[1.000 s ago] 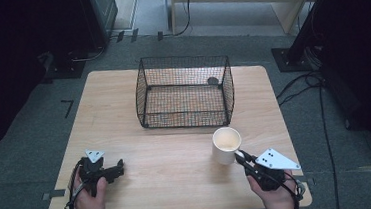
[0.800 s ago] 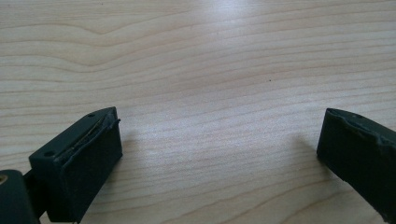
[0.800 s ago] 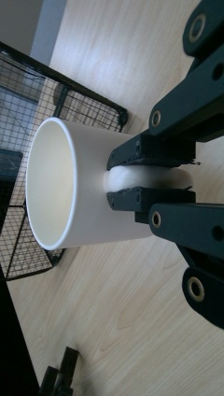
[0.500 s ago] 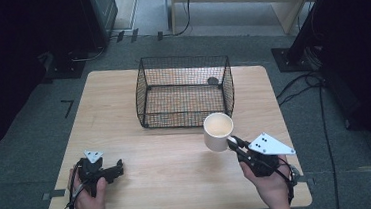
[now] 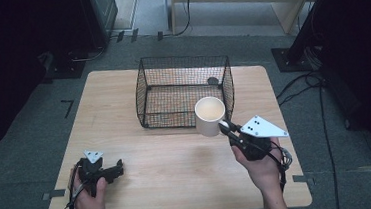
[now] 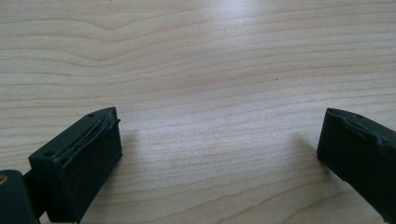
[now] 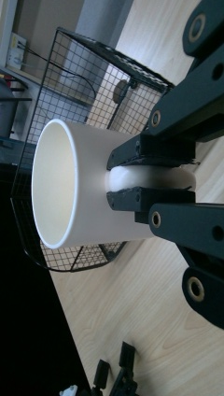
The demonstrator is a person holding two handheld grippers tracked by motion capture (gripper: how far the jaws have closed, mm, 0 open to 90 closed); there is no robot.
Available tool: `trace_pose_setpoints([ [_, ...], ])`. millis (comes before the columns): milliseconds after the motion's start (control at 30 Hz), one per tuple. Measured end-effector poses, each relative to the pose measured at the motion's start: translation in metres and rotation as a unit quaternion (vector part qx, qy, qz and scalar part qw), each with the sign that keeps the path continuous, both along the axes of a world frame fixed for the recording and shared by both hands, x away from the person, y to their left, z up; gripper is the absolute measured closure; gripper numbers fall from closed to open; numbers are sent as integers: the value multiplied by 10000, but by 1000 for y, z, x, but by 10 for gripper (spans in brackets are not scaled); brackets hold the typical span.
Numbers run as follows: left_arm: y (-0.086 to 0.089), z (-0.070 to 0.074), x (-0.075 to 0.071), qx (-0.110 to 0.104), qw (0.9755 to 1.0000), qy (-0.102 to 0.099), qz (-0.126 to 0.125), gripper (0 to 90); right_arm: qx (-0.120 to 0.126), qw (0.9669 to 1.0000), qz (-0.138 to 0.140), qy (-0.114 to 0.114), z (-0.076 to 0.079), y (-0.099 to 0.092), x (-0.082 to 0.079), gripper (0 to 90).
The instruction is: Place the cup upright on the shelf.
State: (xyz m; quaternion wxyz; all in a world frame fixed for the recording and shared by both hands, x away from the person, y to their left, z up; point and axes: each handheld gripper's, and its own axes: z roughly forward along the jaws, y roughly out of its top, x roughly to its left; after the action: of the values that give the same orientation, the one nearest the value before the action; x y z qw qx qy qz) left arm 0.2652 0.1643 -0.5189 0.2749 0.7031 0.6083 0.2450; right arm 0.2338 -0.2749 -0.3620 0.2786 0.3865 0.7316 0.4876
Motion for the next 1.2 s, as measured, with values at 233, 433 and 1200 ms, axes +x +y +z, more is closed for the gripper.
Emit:
trace_pose_setpoints([
  [233, 0, 0, 0, -5, 10000, 7, -6, 0, -63, 10000, 23, -41, 9, 9, 15, 806],
  [433, 0, 0, 0, -5, 10000, -1, -12, 0, -82, 9999, 22, -65, 15, 15, 33, 806],
  [1200, 0, 0, 0, -8, 10000, 0, -22, 0, -174, 9998, 78, -34, 7, 42, 120, 806],
])
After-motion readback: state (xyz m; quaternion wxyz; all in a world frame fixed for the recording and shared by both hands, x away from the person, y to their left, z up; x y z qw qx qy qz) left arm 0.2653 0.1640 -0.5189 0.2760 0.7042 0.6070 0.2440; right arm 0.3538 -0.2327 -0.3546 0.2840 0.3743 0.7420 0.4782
